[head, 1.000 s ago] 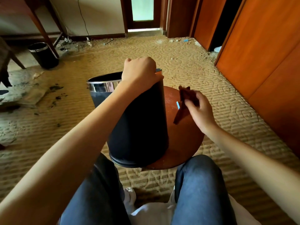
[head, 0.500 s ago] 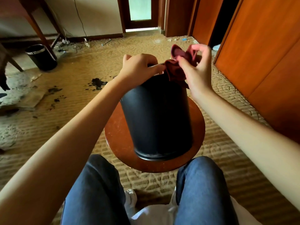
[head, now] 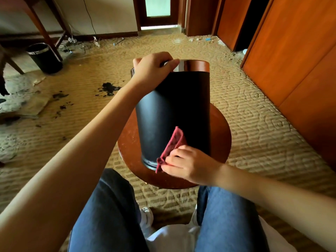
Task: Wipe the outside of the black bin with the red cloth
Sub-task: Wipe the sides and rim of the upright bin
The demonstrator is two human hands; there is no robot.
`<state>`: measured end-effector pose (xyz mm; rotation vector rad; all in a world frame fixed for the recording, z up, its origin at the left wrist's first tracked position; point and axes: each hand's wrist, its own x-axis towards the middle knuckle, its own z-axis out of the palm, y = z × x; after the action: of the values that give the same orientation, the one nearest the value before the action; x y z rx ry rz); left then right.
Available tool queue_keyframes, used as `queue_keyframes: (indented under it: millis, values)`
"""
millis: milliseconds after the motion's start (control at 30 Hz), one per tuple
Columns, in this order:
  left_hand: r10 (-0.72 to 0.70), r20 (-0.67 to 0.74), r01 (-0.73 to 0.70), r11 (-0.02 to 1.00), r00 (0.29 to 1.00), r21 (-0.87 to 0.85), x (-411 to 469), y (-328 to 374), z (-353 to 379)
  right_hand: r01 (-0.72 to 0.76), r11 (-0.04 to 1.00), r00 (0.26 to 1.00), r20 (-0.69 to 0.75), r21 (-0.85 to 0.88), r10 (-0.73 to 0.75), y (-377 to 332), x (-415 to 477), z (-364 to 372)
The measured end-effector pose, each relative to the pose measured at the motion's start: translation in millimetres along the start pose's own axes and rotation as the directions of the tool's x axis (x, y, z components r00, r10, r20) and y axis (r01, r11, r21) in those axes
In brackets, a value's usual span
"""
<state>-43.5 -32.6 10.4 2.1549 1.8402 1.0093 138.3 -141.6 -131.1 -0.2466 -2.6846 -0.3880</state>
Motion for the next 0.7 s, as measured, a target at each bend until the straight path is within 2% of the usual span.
queue_keyframes:
  millis: [67, 167, 267, 333, 400, 500, 600, 700]
  values:
    - [0.002, -0.018, -0.002, 1.000, 1.000, -0.001, 0, 0, 1, 0.011, 0.997, 1.000, -0.007, -0.073, -0.011, 21, 7, -11]
    - [-0.004, -0.021, 0.004, 1.000, 1.000, 0.007, 0, 1, 1, -0.221, 0.960, 0.964, -0.187, -0.173, 0.189, 73, 34, -36]
    - [0.001, -0.022, 0.000, 1.000, 1.000, 0.009, -1, 0, 0, -0.442, 0.893, 0.861, -0.322, -0.088, 0.394, 94, 62, -51]
    - [-0.009, -0.027, 0.009, 1.000, 1.000, 0.006, -2, -1, -1, -0.491, 0.869, 0.829, -0.337, -0.059, 0.446, 81, 65, -41]
    - [-0.028, -0.038, 0.028, 1.000, 0.999, -0.001, -3, -4, -2, -0.434, 0.900, 0.869, -0.287, -0.049, 0.403, 55, 48, -25]
    - [-0.033, -0.046, 0.032, 0.999, 0.998, -0.019, -6, -9, -4, -0.222, 0.974, 0.969, -0.118, -0.035, 0.217, 23, -6, -7]
    - [-0.040, -0.076, 0.039, 0.999, 0.996, -0.018, -9, -11, -5, -0.145, 0.988, 0.989, -0.046, -0.051, 0.143, 15, -50, -10]
    - [-0.065, -0.080, 0.066, 0.998, 0.995, 0.006, -7, -8, -6, -0.121, 0.985, 0.992, -0.056, -0.121, 0.115, 17, -42, -16]
